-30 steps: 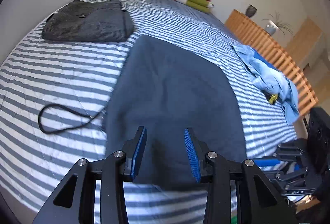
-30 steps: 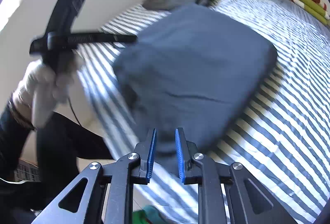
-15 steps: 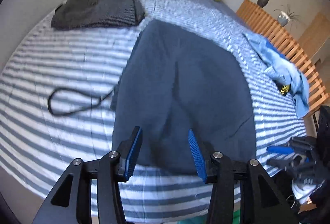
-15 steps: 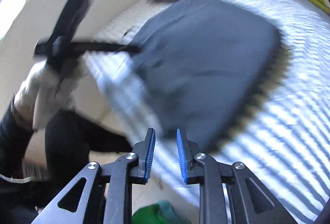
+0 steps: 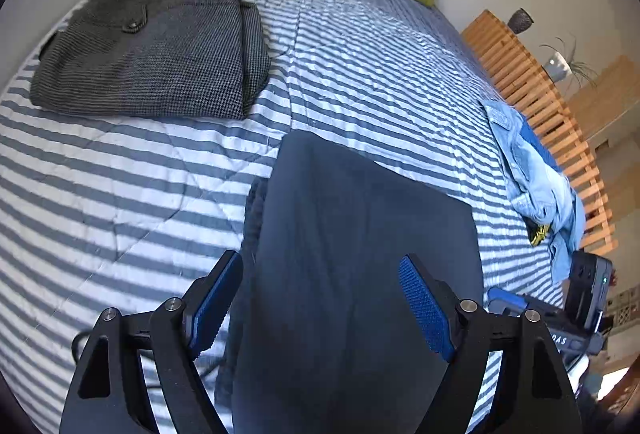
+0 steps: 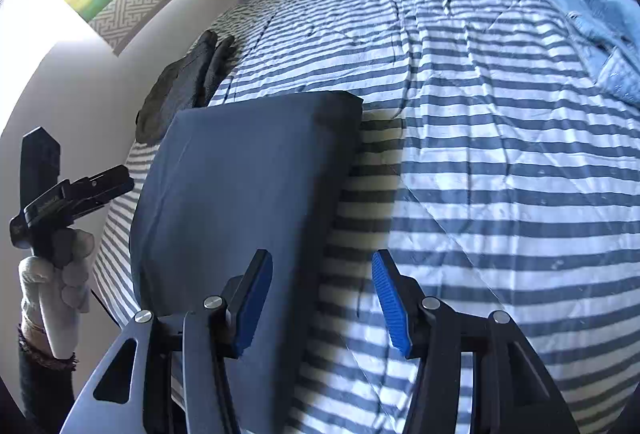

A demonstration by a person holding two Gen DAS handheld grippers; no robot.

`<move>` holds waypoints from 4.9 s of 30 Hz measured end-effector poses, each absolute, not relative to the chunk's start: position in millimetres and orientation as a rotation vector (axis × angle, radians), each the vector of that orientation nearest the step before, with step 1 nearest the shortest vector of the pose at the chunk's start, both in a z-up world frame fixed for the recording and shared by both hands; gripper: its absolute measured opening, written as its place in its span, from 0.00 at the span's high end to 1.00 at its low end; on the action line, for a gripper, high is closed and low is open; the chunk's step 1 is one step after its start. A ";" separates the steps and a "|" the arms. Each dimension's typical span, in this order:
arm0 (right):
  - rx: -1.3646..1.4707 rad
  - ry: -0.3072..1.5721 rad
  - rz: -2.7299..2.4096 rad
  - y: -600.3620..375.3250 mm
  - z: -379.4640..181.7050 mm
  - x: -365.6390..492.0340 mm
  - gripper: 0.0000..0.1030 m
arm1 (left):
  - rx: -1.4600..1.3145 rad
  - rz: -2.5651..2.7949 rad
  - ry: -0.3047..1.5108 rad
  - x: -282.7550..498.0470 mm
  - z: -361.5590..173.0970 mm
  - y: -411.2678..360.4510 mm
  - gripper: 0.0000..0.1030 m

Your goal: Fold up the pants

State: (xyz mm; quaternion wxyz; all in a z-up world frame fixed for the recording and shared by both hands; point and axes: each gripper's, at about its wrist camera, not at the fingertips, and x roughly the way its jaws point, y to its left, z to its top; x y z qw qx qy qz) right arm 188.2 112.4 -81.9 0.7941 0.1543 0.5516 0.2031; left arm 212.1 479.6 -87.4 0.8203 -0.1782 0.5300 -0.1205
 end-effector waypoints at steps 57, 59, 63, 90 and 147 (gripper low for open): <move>0.389 1.298 0.538 136.3 -115.4 201.2 0.53 | -0.377 -0.299 1.177 223.3 -148.8 452.2 0.46; 0.419 1.288 0.560 138.3 -119.7 202.7 0.56 | -0.419 -0.300 1.165 219.0 -149.5 458.4 0.55; 0.396 1.284 0.575 152.0 -109.3 203.0 0.92 | -0.498 -0.299 1.096 201.4 -137.6 468.2 0.79; -0.018 0.764 0.799 325.6 106.2 257.6 0.92 | -0.552 -0.145 0.621 173.7 65.0 652.9 0.85; -0.162 0.870 0.562 230.9 42.1 106.3 0.65 | -0.313 -0.014 0.855 78.1 29.0 470.3 0.28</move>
